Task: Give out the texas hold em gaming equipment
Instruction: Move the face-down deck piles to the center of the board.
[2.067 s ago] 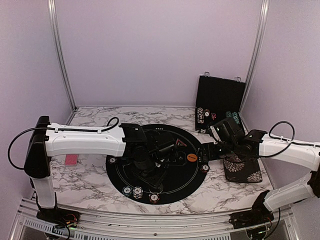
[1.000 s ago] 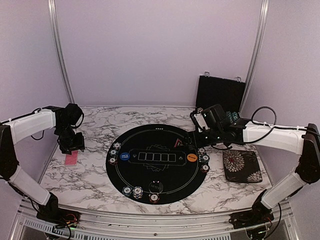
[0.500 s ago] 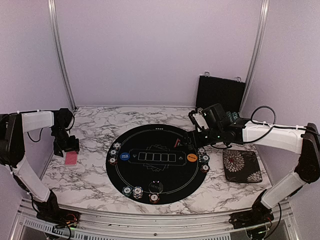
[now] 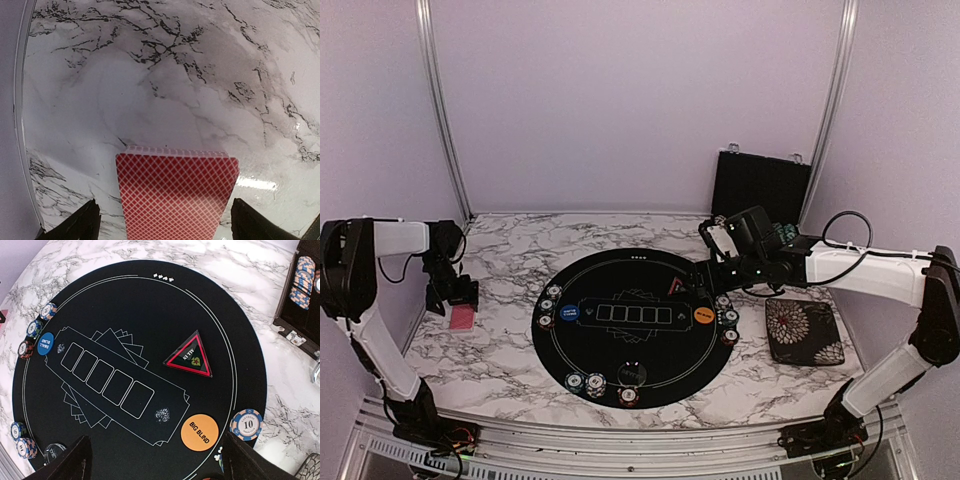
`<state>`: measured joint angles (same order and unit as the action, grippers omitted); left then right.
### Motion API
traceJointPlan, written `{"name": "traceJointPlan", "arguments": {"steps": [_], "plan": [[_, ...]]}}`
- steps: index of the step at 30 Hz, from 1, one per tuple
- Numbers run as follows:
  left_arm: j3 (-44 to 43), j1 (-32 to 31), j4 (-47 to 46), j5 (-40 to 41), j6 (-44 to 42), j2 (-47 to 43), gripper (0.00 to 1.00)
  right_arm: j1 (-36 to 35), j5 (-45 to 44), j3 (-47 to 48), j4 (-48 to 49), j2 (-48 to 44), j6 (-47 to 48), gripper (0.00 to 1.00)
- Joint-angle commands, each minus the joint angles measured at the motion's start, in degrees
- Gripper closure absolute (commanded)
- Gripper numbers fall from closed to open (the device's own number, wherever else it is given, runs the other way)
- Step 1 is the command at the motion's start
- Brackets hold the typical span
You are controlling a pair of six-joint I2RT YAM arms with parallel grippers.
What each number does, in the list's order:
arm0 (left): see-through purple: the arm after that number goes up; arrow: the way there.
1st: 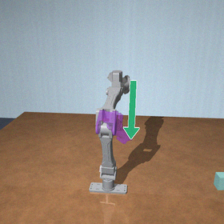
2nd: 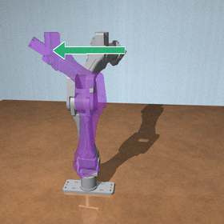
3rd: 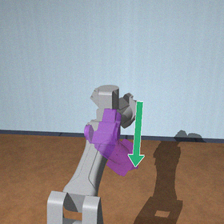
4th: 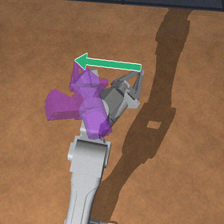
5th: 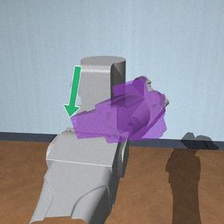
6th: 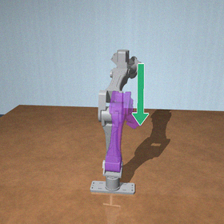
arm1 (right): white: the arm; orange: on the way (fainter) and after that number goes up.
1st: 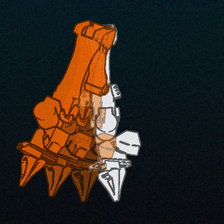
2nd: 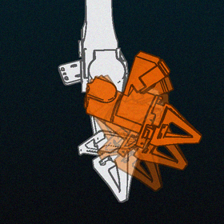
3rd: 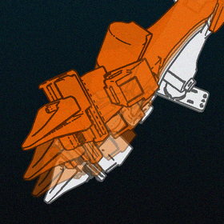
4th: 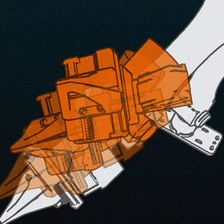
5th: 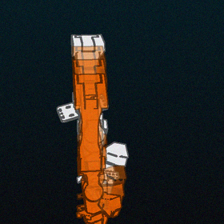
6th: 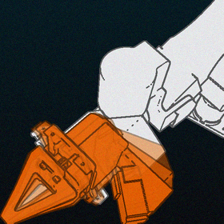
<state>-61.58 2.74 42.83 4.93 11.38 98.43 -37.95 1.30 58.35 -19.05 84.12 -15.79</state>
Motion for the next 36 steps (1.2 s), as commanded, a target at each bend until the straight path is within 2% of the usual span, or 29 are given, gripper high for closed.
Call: {"name": "traceJointPlan", "arguments": {"steps": [1, 10, 24, 30, 36], "plan": [[-1.79, 0.46, -0.59, -1.38, -2.51, 2.2, 0.08, 0.65, 0.46, 0.89, 0.95, -0.97, 0.73, 0.13], [-0.82, 0.48, -1.38, -2.09, -2.95, 4.59, 0.1, 0.78, 0.49, 0.63, 1.1, -1.13, 0.74, 0.13], [2.37, 0.33, -2.52, -2.54, -1.65, 5.01, 0.26, 1.07, 0.8, -0.72, 2.0, -2.02, 0.18, 0.13], [2.91, -0.35, -2.64, -2.44, -0.99, 5.34, 0.36, 1.04, 0.88, -1.11, 2.22, -2.45, -0.04, 0.13], [3.48, -3.22, -3.16, -3.15, 2.22, 5.65, 0.38, 1.05, 0.83, -1.39, 2.38, -2.72, -0.2, 0.13]]}}
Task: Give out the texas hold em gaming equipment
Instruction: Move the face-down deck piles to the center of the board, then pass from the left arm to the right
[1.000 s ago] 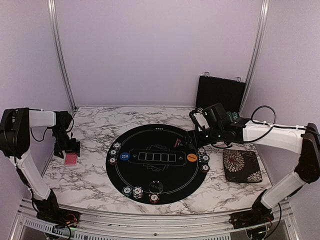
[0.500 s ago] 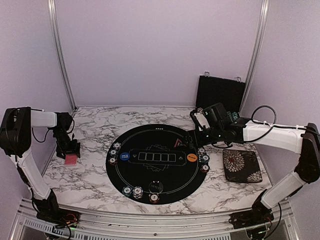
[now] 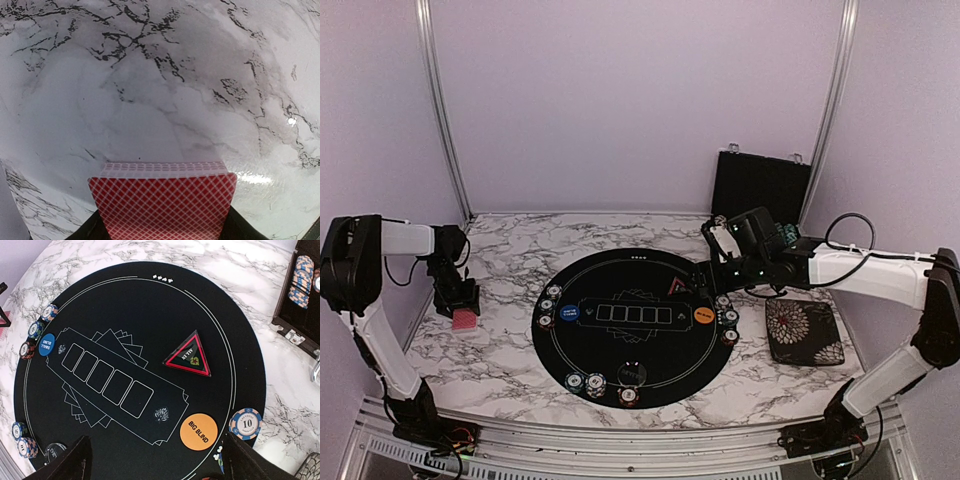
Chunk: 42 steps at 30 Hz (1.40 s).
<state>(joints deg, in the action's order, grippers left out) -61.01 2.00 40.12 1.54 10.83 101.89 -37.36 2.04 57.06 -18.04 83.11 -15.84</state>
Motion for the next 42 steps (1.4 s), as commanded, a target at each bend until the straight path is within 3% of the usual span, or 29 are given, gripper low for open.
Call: {"name": "traceJointPlan", "arguments": {"steps": [1, 13, 25, 42], "plan": [[2.92, -3.66, -0.54, 0.18, 3.45, 2.18, 0.38, 0.48, 0.07, -0.17, 1.42, -1.84, -0.25, 0.13], [2.44, -13.34, -1.68, -1.18, 13.6, 2.54, 0.39, 0.47, 0.41, -0.82, 2.21, -1.99, -0.75, 0.13], [2.84, -13.99, -0.05, -1.28, 9.44, 2.19, 0.15, 0.5, 0.57, -1.25, 2.72, -1.99, -1.24, 0.13], [6.45, -14.22, 1.73, 2.36, 8.32, -0.09, 0.18, 0.45, 0.64, -1.66, 2.74, -2.74, -1.78, 0.13]]}}
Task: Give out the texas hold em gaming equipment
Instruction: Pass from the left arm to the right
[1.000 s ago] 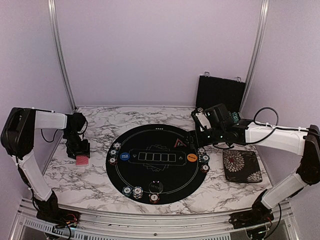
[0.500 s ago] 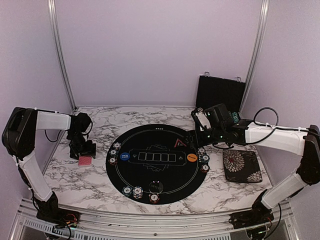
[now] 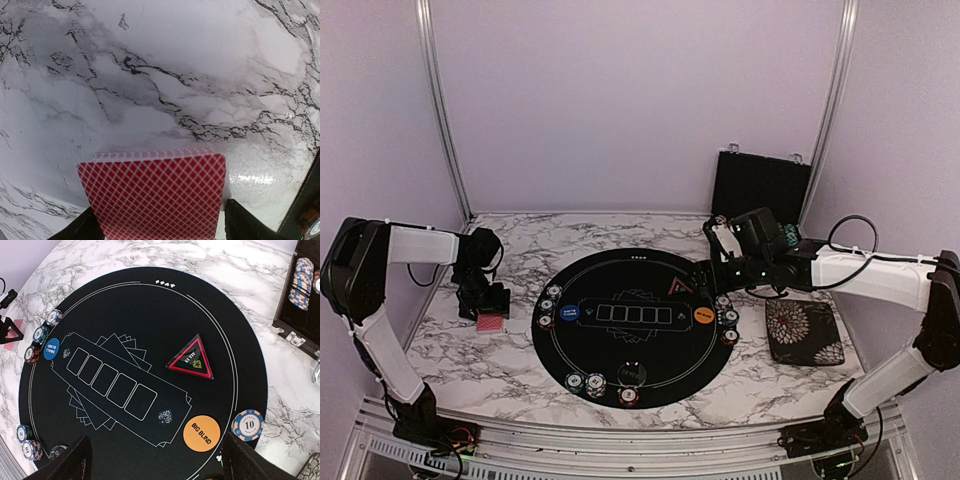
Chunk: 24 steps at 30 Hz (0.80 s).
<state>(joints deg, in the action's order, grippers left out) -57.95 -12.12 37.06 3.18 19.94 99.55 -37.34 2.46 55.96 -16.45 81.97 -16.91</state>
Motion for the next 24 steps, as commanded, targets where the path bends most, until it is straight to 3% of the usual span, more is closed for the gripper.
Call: {"name": "traceJointPlan", "arguments": {"steps": [1, 7, 17, 24], "plan": [[3.38, -0.1, 4.86, 0.92, -0.87, 2.5, 0.18, 0.45, 0.18, -0.66, 1.17, -1.64, -0.75, 0.13], [3.42, -0.1, 4.85, 0.58, -1.44, 2.76, 0.21, 0.44, -0.07, -0.7, 0.97, -2.02, -0.79, 0.13], [2.53, -1.28, 4.88, 0.73, -2.24, 4.08, 0.39, 0.43, 0.01, -0.86, 1.11, -2.13, -0.99, 0.13], [0.39, -2.41, 6.1, 1.1, -2.85, 2.92, 0.43, 0.43, 0.2, -0.77, 1.23, -2.08, -1.09, 0.13]]}}
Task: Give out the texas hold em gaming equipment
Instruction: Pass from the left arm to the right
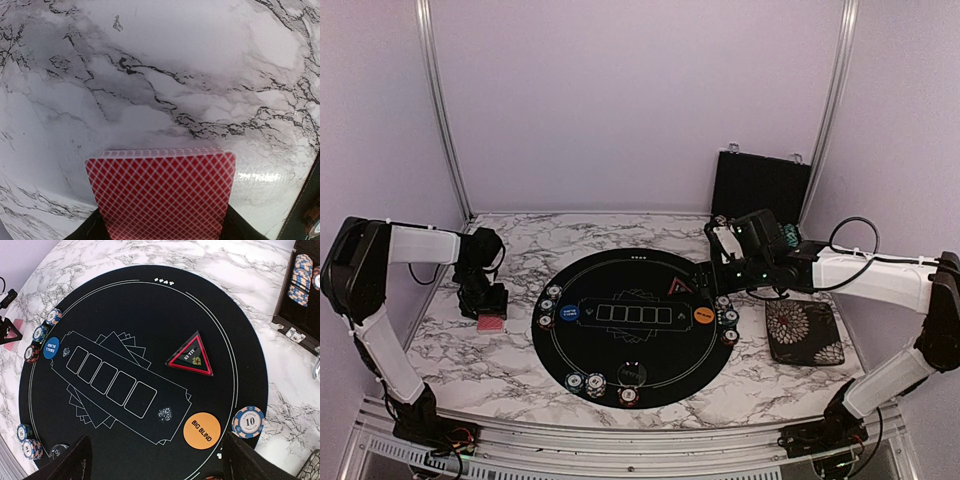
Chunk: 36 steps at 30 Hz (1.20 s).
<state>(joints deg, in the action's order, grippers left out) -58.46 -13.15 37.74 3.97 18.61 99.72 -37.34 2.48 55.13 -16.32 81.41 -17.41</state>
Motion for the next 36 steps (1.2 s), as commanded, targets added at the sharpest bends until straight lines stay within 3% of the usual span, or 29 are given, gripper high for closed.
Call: {"name": "traceJointPlan", "arguments": {"steps": [1, 22, 36], "plan": [[0.55, -1.53, 5.64, 0.26, -1.52, 2.57, 0.44, 0.43, 0.3, 0.18, 1.11, -1.45, -0.68, 0.13], [-0.75, -2.19, 9.37, -1.08, -4.42, -2.01, 0.46, 0.45, 3.36, 2.35, 3.11, -0.96, -3.29, 0.13], [-0.79, -6.41, 12.36, -1.7, -3.07, -6.82, 0.46, 0.45, 10.15, 5.53, 5.26, 2.5, -6.77, 0.14]]}}
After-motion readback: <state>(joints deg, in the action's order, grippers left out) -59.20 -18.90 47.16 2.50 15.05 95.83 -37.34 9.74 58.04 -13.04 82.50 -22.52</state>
